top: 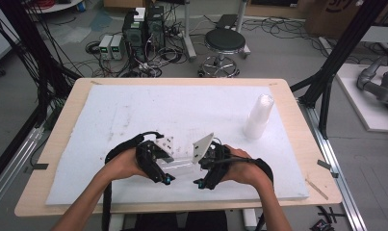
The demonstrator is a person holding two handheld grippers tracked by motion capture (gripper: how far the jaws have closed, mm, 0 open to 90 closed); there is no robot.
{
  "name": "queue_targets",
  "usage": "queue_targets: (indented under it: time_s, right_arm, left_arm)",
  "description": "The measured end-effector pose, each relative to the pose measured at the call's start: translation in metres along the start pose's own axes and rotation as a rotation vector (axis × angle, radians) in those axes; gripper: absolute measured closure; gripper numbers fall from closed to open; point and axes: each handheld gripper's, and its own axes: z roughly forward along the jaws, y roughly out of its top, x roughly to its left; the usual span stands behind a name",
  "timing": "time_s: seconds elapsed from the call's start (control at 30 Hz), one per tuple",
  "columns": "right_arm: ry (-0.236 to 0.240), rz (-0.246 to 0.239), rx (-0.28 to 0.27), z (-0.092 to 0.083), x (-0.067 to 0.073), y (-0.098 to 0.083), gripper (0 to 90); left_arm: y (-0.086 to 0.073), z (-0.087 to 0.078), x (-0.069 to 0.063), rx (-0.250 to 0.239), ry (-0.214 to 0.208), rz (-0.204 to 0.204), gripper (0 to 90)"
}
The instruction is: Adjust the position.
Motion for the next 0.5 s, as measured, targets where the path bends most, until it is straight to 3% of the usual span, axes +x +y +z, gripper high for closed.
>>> queue_targets:
  time_s: [0.23, 0.27, 0.5]
  right_arm:
    - [0.006, 0.005, -0.003, 0.0015, -0.0010, 0.0000, 17.0]
    - [0.006, -0.015, -0.017, 0.0020, -0.0024, 0.0001, 17.0]
    - [0.046, 0.011, -0.041, 0.0039, -0.0035, -0.0005, 21.2]
  left_arm:
    - [0.0039, 0.0046, -0.0008, 0.032, -0.004, 0.014, 33.9]
    - [0.0042, 0.0050, -0.0013, 0.031, -0.001, 0.015, 33.8]
    - [0.0099, 0.0082, -0.0072, 0.027, 0.016, 0.053, 33.9]
